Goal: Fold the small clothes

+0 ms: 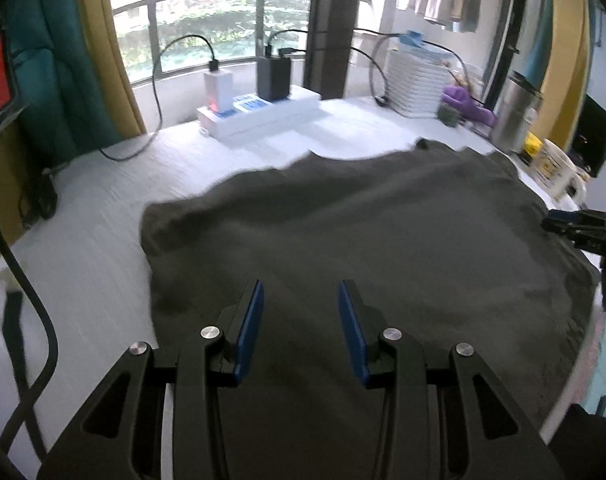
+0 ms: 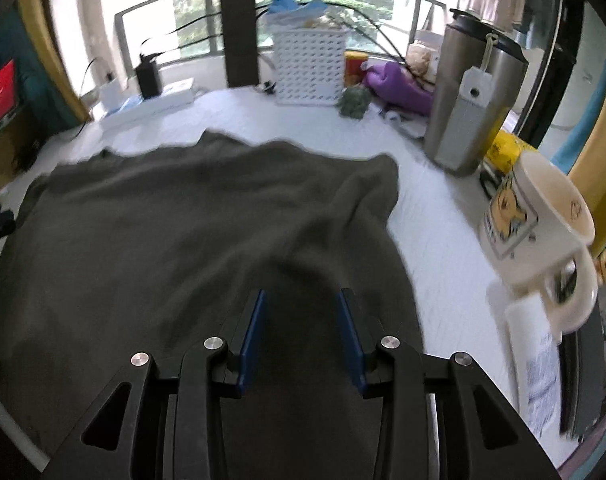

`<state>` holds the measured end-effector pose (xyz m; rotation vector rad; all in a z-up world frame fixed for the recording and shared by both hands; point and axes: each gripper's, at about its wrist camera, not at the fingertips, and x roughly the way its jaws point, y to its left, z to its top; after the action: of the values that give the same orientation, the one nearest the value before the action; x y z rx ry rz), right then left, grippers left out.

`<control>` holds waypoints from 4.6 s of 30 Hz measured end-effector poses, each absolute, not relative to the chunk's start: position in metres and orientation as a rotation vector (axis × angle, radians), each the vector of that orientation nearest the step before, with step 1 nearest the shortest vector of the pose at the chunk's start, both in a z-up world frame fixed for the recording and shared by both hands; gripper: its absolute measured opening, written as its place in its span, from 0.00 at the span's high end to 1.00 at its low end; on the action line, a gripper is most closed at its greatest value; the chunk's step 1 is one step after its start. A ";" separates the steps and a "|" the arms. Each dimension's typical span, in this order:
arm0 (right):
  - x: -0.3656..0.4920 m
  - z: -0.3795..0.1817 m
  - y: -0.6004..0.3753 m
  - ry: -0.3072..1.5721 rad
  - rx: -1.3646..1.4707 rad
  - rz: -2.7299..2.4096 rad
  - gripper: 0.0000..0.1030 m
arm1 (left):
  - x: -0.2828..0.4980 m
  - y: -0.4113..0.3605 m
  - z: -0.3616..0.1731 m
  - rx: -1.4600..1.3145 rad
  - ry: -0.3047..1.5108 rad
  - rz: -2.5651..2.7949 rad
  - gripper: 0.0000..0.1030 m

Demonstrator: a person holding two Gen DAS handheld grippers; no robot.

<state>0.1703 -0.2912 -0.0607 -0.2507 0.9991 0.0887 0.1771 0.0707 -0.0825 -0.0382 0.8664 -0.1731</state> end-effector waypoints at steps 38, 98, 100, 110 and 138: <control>0.022 -0.048 -0.358 0.876 -0.159 -0.066 0.35 | 0.051 0.067 -0.071 0.000 0.806 -0.066 0.62; 0.102 -0.076 -0.330 0.837 0.064 0.038 0.62 | 0.093 0.081 -0.081 -0.048 0.847 -0.087 0.60; 0.105 -0.077 -0.327 0.850 0.051 0.050 0.68 | 0.098 0.084 -0.082 -0.054 0.852 -0.088 0.60; 0.113 -0.048 -0.307 0.833 0.028 0.076 0.81 | 0.114 0.101 -0.081 -0.089 0.836 -0.124 0.60; 0.124 -0.045 -0.036 0.843 -0.297 0.555 0.82 | 0.084 0.189 -0.075 -0.190 0.753 -0.104 0.60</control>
<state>0.1239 -0.0359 -0.0449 -0.2967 0.8425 0.5546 0.0836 0.1889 -0.0750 -0.1904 0.7533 -0.1042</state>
